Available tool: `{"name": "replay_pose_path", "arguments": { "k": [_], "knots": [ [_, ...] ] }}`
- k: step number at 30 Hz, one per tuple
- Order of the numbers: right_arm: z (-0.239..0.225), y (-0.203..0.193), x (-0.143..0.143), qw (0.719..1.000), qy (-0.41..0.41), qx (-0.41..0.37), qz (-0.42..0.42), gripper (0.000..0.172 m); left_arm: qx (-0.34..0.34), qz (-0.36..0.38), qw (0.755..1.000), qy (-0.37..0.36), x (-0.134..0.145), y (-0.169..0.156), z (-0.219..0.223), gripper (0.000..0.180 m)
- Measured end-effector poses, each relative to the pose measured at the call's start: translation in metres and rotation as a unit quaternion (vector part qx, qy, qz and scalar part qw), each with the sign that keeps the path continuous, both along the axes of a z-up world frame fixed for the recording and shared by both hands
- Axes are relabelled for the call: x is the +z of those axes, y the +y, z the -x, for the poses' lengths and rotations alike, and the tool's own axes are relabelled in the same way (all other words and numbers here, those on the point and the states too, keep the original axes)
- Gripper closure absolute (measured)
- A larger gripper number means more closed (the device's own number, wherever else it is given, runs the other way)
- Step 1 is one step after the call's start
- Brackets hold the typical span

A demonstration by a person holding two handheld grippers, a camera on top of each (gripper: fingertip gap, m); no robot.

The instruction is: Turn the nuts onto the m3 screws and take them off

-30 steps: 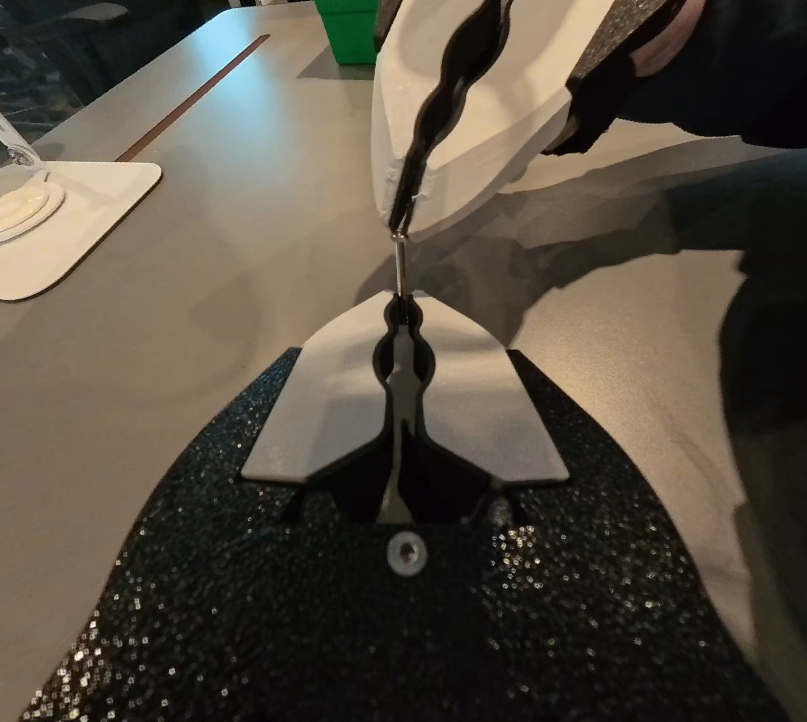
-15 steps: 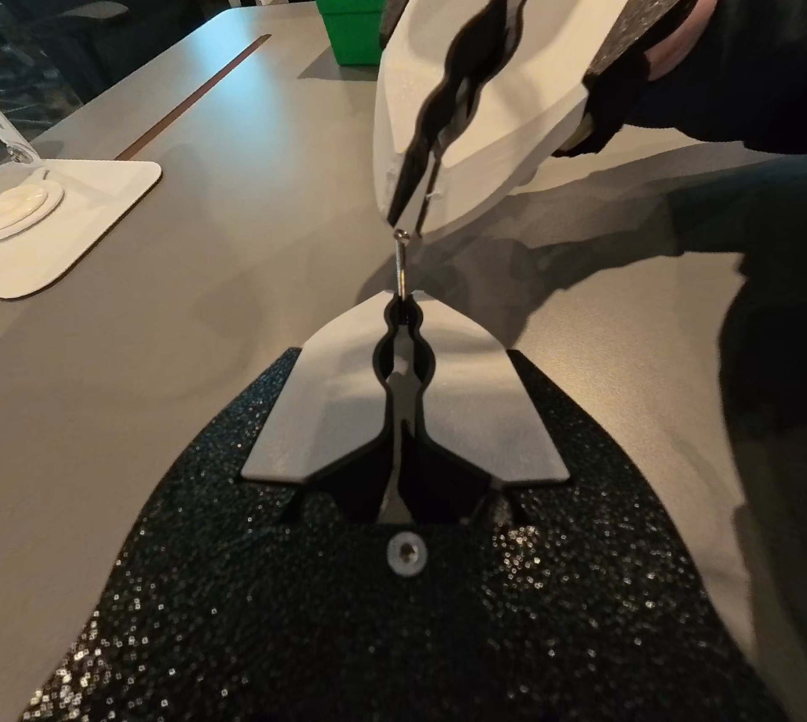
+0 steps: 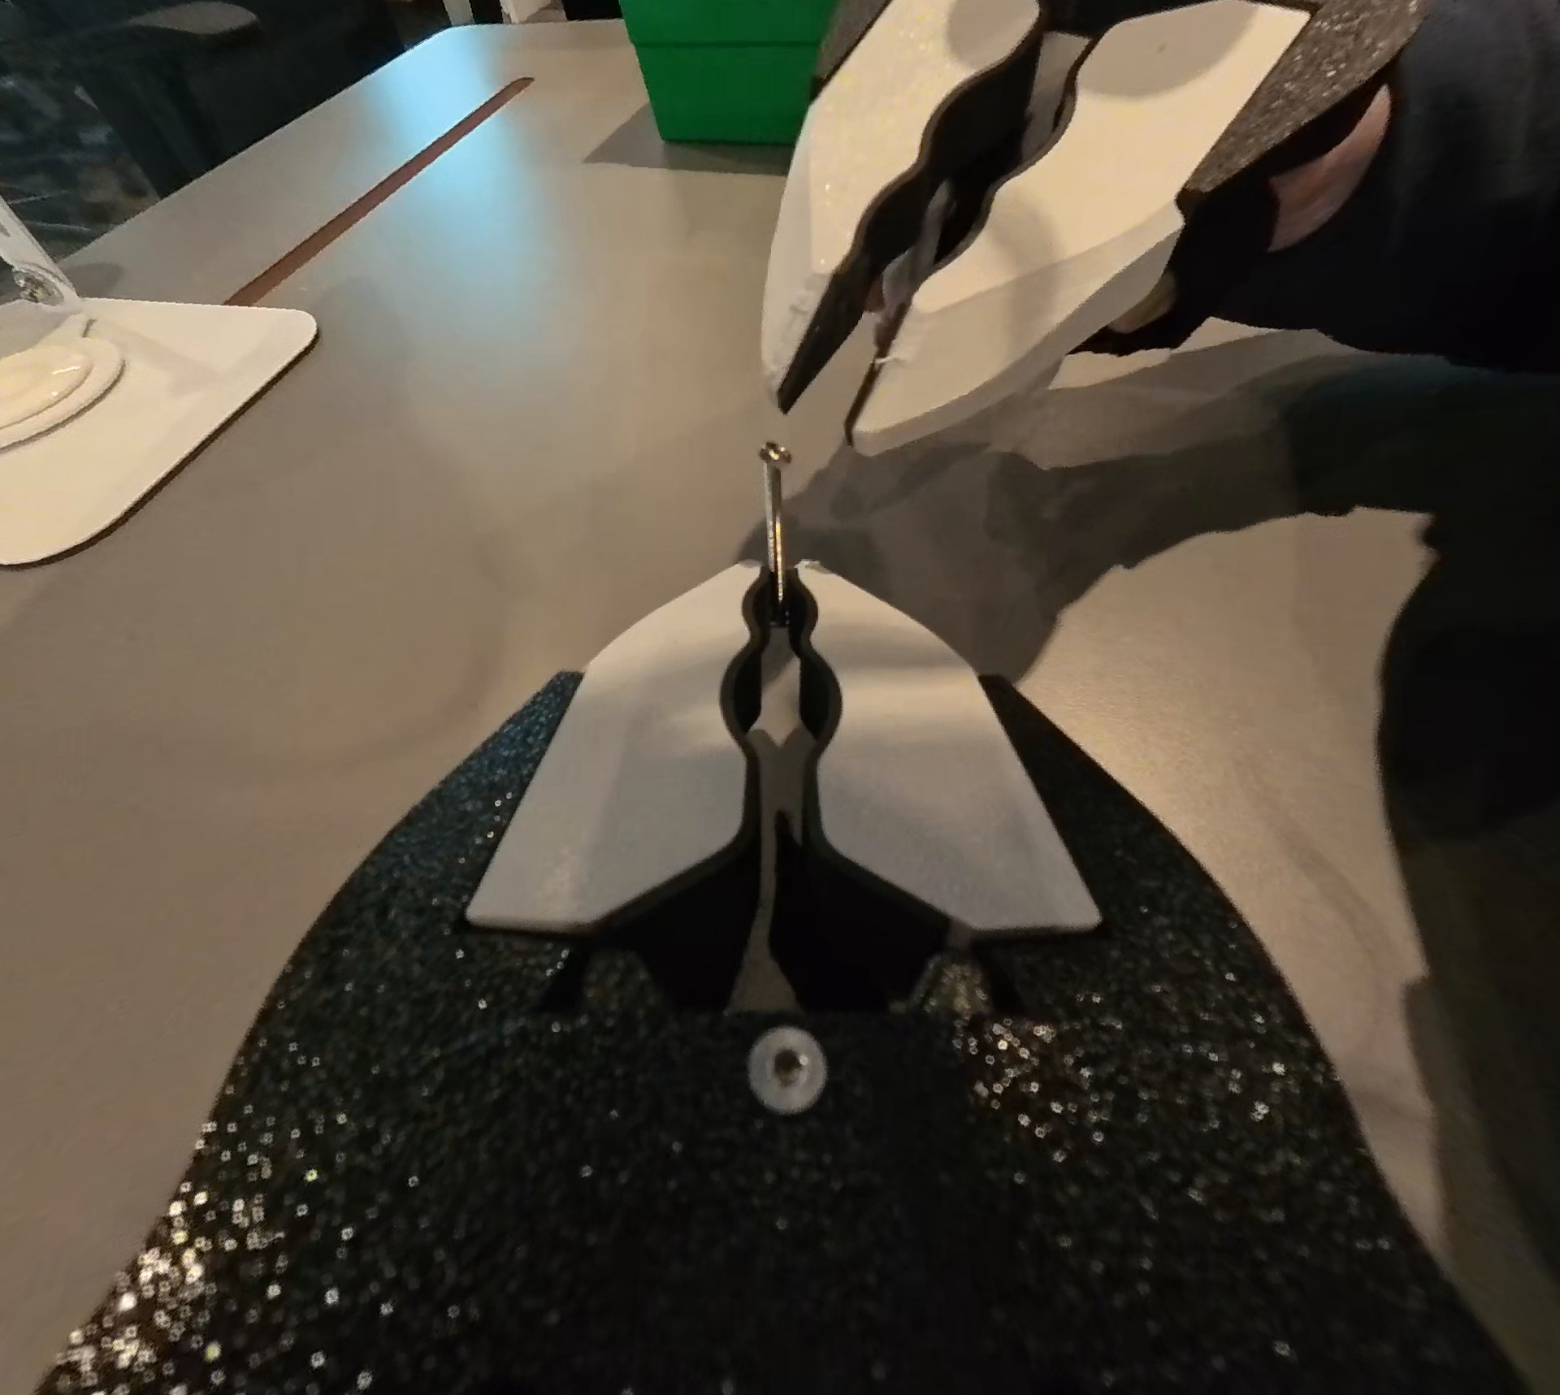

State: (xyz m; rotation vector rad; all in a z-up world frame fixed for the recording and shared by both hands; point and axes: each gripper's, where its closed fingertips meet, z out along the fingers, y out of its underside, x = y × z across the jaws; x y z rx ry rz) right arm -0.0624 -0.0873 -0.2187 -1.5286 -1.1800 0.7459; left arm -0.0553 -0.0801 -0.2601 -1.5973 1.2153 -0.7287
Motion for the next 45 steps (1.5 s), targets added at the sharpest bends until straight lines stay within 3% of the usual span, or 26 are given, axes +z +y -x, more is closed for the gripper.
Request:
{"name": "replay_pose_path", "arguments": {
  "k": [12, 32, 35, 45],
  "knots": [
    [0.005, -0.001, 0.006, 1.0, 0.025, -0.012, 0.01, 0.171, -0.002, 0.001, 1.0, -0.001, 0.0, 0.0, 0.0, 0.178],
    [0.007, 0.003, 0.0, 0.999, 0.017, -0.009, 0.035, 0.172, -0.003, 0.0, 1.0, 0.003, -0.001, 0.0, -0.001, 0.178],
    [0.003, 0.003, 0.012, 0.998, 0.059, -0.016, 0.012, 0.167, -0.002, 0.001, 1.0, 0.001, 0.0, 0.0, 0.0, 0.178],
    [0.002, -0.003, 0.012, 0.986, 0.157, -0.04, -0.045, 0.154, -0.005, 0.009, 1.0, -0.005, 0.001, 0.0, 0.0, 0.178]
  ]
}}
